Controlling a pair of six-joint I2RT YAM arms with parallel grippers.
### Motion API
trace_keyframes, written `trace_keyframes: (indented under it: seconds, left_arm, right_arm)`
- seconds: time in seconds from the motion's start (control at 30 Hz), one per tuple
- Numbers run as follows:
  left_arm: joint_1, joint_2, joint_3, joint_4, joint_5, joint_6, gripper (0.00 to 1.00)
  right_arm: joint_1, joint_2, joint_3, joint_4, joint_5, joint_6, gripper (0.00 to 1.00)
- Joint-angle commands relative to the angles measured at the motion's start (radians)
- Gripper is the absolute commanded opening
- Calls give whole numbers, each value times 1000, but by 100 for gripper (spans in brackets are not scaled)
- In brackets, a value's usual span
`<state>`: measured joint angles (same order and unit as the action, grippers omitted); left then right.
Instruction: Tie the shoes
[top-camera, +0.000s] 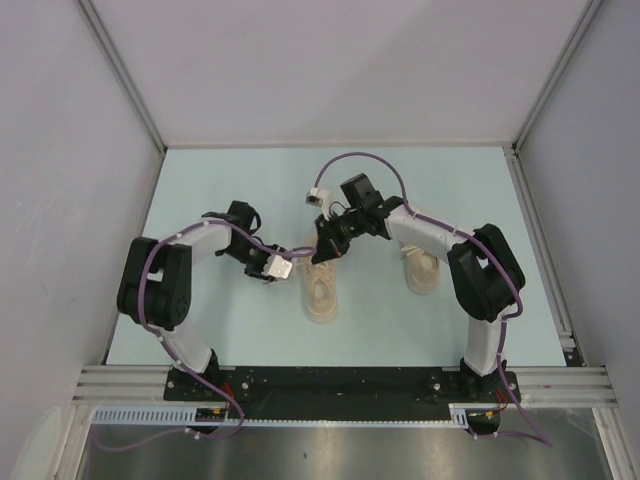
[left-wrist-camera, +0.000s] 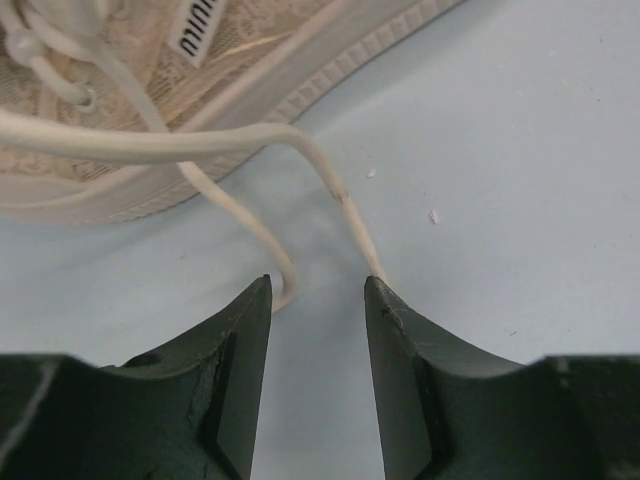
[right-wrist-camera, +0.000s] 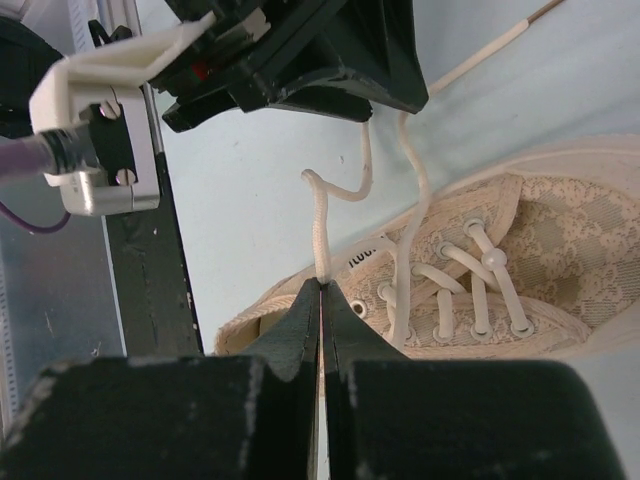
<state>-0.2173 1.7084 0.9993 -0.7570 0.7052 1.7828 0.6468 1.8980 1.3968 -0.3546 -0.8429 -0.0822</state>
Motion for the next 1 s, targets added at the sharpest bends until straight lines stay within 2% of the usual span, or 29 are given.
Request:
trace_keyframes:
  seconds: [0.0,0.13,0.2,0.23,0.27,0.33,0.37,0.47,0.63,0.77,0.97]
  left_arm:
    - [-27,19,36,-24,-9,123,47]
    - [-57,39,36,28,-35,89,44]
    - [-68,46,38,31,-41,90,36]
    - [-70,48,38,38,-45,89,31]
    - [-70,49,41,36,-49,81,18]
    - [-68,37,50,38,-52,61,9]
    - [-56,28,51,44,-46,31,2]
    - [-15,-25,65,12,-7,13,0]
    - [18,-154,64,-165,8,52,0]
    - [19,-263,13,-272,-30,63,0]
    - [18,-312,-22,-392,-75,38,0]
  right_arm:
    - [-9,-11,16,9,-10,5,0]
    - [-7,-8,18,11,-12,7,0]
    - [-7,-7,18,11,-12,9,0]
    - [-7,-7,16,12,-12,10,0]
    - [-7,-4,18,13,-12,10,0]
    - [-7,-4,16,9,-10,9,0]
    - [-7,-4,18,8,-9,9,0]
    - [-9,-5,16,-3,-5,-1,0]
    - [-16,-5,18,0,5,5,0]
    - [-21,1,16,17,10,27,0]
    - [-50,7,16,42,-2,73,0]
